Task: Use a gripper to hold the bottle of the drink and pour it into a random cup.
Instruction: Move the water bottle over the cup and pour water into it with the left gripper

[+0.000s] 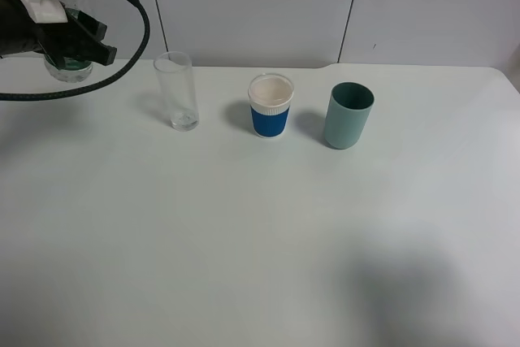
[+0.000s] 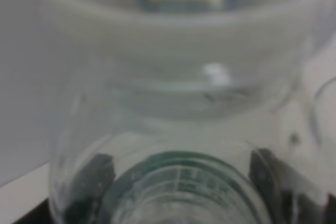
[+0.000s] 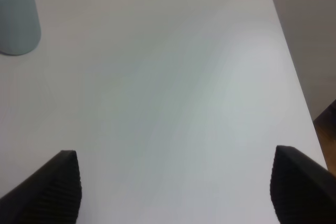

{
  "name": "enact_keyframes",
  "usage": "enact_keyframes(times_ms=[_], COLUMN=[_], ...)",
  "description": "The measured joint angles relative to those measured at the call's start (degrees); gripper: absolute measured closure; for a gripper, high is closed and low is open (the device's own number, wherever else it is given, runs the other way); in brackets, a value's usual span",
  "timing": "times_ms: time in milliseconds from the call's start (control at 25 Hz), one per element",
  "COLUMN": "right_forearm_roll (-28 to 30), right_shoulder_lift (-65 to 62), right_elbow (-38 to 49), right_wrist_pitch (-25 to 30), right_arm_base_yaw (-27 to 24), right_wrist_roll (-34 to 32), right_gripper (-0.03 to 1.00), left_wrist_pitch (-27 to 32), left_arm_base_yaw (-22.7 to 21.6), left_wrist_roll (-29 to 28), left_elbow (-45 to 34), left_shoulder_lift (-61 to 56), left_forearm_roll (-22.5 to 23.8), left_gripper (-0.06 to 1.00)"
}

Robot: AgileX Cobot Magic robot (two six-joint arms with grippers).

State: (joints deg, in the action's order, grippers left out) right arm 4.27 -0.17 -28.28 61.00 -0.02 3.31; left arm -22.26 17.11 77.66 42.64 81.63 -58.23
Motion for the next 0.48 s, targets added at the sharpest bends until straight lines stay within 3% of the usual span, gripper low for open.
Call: enact_keyframes(times_ms=[120,200,480], right_forearm_roll=[0.0,0.0,0.0], right_shoulder_lift=[0.0,0.0,0.0], right_elbow=[0.0,0.0,0.0], right_wrist_pitch=[0.0,0.0,0.0], right_arm_base_yaw=[0.0,0.0,0.0], right_wrist_roll=[0.0,0.0,0.0], right_gripper=[0.23,0.23,0.23], left_wrist_pitch=[-0.3,-0.4,-1.0], left_arm_base_yaw=[0.0,0.0,0.1], left_wrist_roll=[7.3,9.0,10.0], left_elbow=[2.4,3.9,6.5], left_shoulder_lift=[1.1,1.9,4.6], left_forearm_roll=[-4.7,-5.7,-3.3], left_gripper=[0.4,0.4,0.4])
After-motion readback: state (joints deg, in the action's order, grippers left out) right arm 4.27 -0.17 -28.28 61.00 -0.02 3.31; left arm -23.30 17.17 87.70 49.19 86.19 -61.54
